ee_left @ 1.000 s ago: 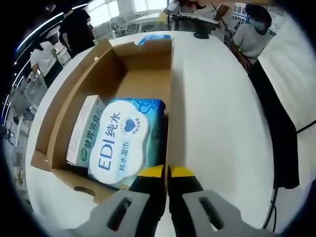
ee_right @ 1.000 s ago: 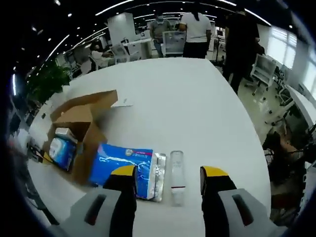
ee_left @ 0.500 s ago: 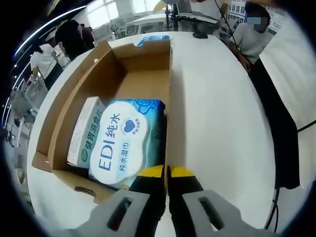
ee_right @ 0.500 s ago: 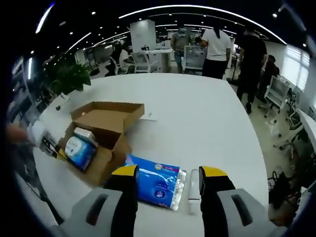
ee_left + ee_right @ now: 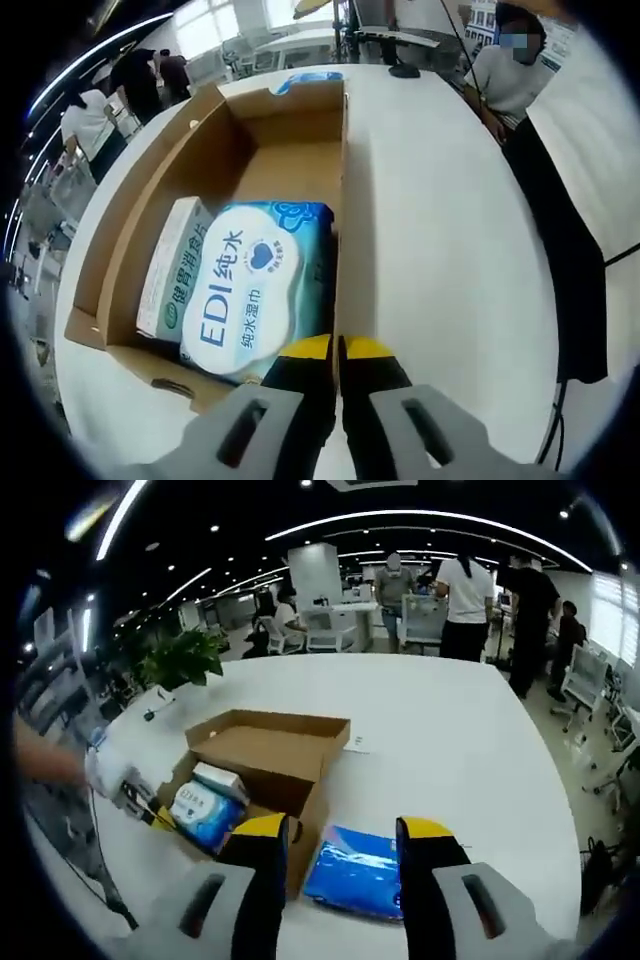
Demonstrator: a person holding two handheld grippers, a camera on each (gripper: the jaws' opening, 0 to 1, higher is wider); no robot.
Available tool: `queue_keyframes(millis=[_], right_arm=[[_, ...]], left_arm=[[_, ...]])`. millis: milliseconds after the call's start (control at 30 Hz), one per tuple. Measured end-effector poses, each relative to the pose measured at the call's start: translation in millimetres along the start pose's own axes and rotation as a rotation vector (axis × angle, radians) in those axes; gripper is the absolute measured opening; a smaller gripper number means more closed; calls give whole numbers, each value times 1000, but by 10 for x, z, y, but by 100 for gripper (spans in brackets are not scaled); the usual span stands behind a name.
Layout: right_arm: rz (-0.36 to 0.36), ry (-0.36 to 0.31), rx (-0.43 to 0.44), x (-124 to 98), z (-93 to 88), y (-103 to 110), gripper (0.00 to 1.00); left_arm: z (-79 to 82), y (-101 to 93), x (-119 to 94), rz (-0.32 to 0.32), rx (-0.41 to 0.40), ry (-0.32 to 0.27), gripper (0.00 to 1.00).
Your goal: Operate the shoe box by opening the lid, removing the specified soft item, and placing it in the target area until the item is outside and the box remains undamaged.
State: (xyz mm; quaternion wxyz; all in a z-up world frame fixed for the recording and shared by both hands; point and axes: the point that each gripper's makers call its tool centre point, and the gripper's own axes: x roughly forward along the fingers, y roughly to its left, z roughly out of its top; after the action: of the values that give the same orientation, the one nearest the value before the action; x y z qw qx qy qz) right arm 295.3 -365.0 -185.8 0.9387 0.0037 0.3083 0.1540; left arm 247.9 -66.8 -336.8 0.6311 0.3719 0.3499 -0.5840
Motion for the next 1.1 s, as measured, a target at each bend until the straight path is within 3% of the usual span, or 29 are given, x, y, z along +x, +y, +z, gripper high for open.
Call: queue_keyframes(millis=[67, 167, 433, 467, 567, 633, 833, 967, 1100], right_arm=[[-3, 3, -7, 53, 15, 13, 38], [40, -22, 32, 78, 98, 99, 43], [146, -21, -185, 166, 187, 511, 49], [153, -15, -202, 180, 170, 563, 49], [132, 94, -309, 240, -12, 605, 44], [171, 134, -328, 272, -99, 710, 45], [272, 120, -383, 311, -99, 995, 47], [292, 132, -421, 329, -102, 1062, 48], [314, 177, -388, 376, -146, 1071, 50]], left_arm=[[0, 1, 1, 1, 1, -1, 0], [-1, 1, 6, 3, 4, -2, 0], [0, -2, 2, 7, 2, -2, 0], [0, -3, 2, 7, 2, -2, 1], [-1, -3, 3, 7, 3, -1, 1], [-1, -4, 2, 7, 5, -2, 1], [-2, -4, 2, 6, 6, -4, 0], [-5, -1, 6, 8, 7, -5, 0], [1, -6, 0, 10, 6, -4, 1]])
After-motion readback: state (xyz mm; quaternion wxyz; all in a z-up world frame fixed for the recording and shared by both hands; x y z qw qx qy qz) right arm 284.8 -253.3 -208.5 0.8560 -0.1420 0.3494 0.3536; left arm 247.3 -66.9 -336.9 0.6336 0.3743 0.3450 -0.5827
